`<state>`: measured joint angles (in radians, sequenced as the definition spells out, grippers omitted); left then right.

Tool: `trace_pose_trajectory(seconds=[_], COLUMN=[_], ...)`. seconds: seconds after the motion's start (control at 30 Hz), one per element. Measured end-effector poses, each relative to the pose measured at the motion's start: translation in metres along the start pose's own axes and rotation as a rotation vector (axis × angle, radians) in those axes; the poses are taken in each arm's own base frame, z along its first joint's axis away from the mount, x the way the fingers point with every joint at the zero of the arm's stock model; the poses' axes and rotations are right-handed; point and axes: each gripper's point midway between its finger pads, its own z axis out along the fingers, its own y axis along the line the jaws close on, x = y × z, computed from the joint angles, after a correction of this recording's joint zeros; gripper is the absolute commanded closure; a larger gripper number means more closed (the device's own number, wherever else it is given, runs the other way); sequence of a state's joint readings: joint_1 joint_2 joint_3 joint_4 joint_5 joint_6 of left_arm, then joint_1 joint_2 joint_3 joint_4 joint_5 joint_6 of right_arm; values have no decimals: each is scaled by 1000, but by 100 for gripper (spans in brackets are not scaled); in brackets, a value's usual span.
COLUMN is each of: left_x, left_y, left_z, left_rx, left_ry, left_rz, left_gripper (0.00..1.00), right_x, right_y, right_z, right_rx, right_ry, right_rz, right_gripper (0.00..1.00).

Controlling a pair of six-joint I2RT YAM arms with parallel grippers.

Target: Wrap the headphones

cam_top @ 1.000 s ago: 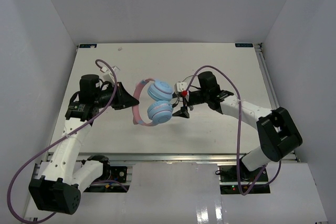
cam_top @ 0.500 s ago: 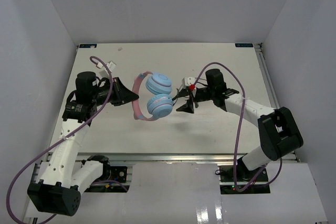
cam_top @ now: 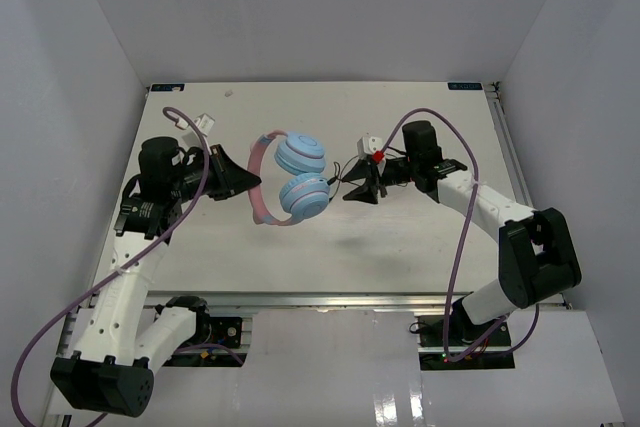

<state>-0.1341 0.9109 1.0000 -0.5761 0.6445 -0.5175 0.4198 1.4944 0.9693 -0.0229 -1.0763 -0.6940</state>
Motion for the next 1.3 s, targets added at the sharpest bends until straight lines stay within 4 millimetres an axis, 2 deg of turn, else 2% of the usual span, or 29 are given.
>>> trace_pose_trajectory(seconds=[0.03,0.1,0.27,0.37,0.5,0.57,0.7,0.77,0.83,0.9,0.97,1.1,1.23,1.3], left_x=[0,0,-2,-1,6,10,33,51,69,88,103,113,111,110], left_y=[0,0,1,10,31,47,87,99,102,99,93,82,69,62], left_z=[-1,-3,-8,-8,0,6,25,35,47,59,69,86,99,102], left_rx=[-3,-7,-36,-87,-152,-203,-312,-353,-366,-355,-334,-311,-289,-271], left_ry=[-3,-10,-48,-79,-79,-56,50,123,204,283,345,398,385,367], left_rz=[0,1,-29,-107,-145,-116,-60,-28,23,75,124,204,291,328], left_gripper=[100,100,100,100,100,100,100,100,100,100,100,100,100,100], right_x=[-2,-5,-8,-4,-12,-29,-92,-126,-152,-162,-158,-145,-137,-127], right_y=[-1,-1,-1,-7,-40,-60,-82,-89,-93,-91,-82,-57,-40,-35], right_z=[0,-1,-5,-12,-37,-56,-90,-97,-93,-81,-62,-20,-4,0], right_rx=[-2,-9,-12,42,259,399,607,658,665,641,589,442,354,331], right_ry=[0,2,41,120,267,307,263,223,184,166,173,189,193,206], right_rz=[-6,-14,2,45,75,57,-51,-114,-163,-188,-189,-195,-206,-203], right_gripper=[84,92,92,92,92,92,92,92,92,92,92,92,92,92])
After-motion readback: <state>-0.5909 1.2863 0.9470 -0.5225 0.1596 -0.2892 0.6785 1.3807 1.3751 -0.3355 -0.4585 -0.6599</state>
